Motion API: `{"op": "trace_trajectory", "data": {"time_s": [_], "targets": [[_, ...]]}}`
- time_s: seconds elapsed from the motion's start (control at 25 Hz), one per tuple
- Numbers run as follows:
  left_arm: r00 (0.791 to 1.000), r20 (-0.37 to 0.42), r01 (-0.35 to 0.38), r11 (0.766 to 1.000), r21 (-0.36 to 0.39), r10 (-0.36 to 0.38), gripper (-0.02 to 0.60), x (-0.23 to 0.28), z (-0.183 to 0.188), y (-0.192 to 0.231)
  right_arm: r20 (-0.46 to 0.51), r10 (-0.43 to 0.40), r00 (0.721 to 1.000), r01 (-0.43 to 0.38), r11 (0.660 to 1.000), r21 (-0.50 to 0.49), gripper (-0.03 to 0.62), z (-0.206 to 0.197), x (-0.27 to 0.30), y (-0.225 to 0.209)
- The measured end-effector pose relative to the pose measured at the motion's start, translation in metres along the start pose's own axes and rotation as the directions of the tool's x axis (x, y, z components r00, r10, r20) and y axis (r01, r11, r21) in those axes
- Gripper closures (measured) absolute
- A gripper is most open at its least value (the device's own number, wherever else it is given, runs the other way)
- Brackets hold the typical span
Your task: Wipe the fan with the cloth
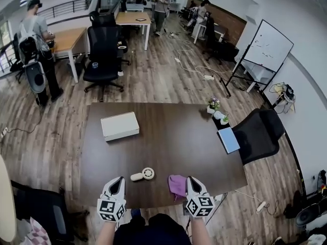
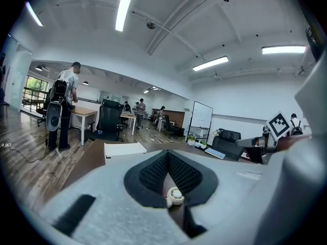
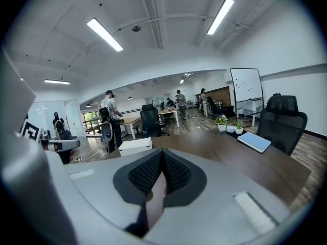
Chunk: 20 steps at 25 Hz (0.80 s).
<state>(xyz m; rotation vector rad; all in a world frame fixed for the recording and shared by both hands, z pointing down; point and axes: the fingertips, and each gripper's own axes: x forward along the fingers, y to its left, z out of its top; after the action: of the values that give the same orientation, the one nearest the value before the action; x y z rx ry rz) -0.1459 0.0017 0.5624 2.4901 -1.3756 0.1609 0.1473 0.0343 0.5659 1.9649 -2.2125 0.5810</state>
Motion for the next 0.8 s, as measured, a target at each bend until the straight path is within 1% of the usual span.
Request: {"op": "trace_trajectory", "data": {"time_s": [0.2, 0.32, 0.44, 0.52, 0.64, 0.8], "targets": [[0.999, -0.022, 0.024, 1.000, 0.016, -0.023, 0.586, 0.024, -0.006, 0.007, -0.017, -0.007, 1.000, 0.007, 1.000, -0.001, 0.583, 0.003, 0.014, 0.001], [0.999, -0.021, 0.034, 0.999, 0.008, -0.033, 0.586, 0.039, -0.005, 0.010, -0.026, -0.008, 1.000, 0.008, 1.000, -0.003, 0.583, 0.003, 0.026, -0.005], [0.999, -0.022, 0.028, 1.000, 0.011, -0.028, 0.586, 0.052, -0.007, 0.014, -0.033, -0.005, 0.999, 0.005, 1.000, -0.010, 0.583, 0.003, 0.037, -0.012], [0.999, -0.030, 0.012, 1.000, 0.001, -0.012, 0.586, 0.058, -0.011, 0.017, -0.048, 0.000, 0.999, -0.001, 1.000, -0.031, 0.583, 0.000, 0.046, -0.016], [0.999, -0.042, -0.009, 1.000, -0.020, 0.008, 0.586, 0.065, -0.017, 0.023, -0.110, 0.005, 0.994, -0.011, 0.999, -0.050, 0.582, -0.021, 0.060, -0.024], [0.997, -0.078, -0.018, 1.000, -0.008, 0.017, 0.586, 0.077, -0.030, 0.019, -0.201, -0.009, 0.980, 0.001, 0.999, -0.036, 0.580, -0.058, 0.064, -0.046]]}}
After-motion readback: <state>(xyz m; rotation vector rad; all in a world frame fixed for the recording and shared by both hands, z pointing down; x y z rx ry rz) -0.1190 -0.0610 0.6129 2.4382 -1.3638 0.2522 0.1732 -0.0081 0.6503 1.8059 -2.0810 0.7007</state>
